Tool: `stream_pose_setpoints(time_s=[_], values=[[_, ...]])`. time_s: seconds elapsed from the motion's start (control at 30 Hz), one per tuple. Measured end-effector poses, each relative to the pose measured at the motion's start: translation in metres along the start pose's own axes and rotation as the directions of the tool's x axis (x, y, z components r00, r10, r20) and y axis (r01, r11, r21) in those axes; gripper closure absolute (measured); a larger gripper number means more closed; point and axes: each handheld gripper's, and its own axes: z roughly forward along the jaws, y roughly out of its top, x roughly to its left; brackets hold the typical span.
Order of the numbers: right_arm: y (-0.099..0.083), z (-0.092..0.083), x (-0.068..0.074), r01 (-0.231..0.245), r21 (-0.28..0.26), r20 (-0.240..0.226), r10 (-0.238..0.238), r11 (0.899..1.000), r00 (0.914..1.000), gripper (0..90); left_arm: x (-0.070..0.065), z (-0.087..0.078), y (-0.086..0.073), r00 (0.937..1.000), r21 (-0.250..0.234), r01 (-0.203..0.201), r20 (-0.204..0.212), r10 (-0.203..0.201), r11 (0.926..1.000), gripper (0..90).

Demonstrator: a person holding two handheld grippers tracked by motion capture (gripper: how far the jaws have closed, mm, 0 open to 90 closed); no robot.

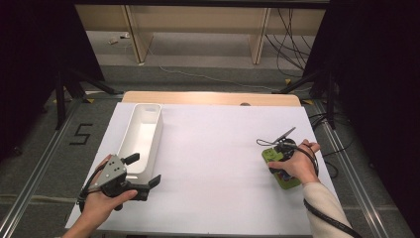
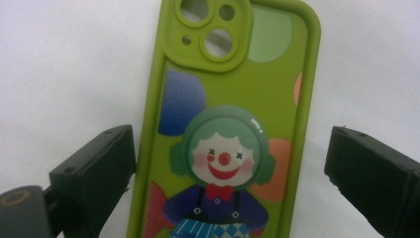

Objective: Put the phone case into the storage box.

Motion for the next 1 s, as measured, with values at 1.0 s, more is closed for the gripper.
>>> stream_pose_setpoints(time_s=[1.0], values=[[0.0035,0.0067,-0.0012,-0.010,0.045,-0.035,0.011,0.999,0.9993,11.8,-0.0002,0.0002,-0.0003,1.0000,0.001,0.000,0.002,0.000,1.0000,0.0]])
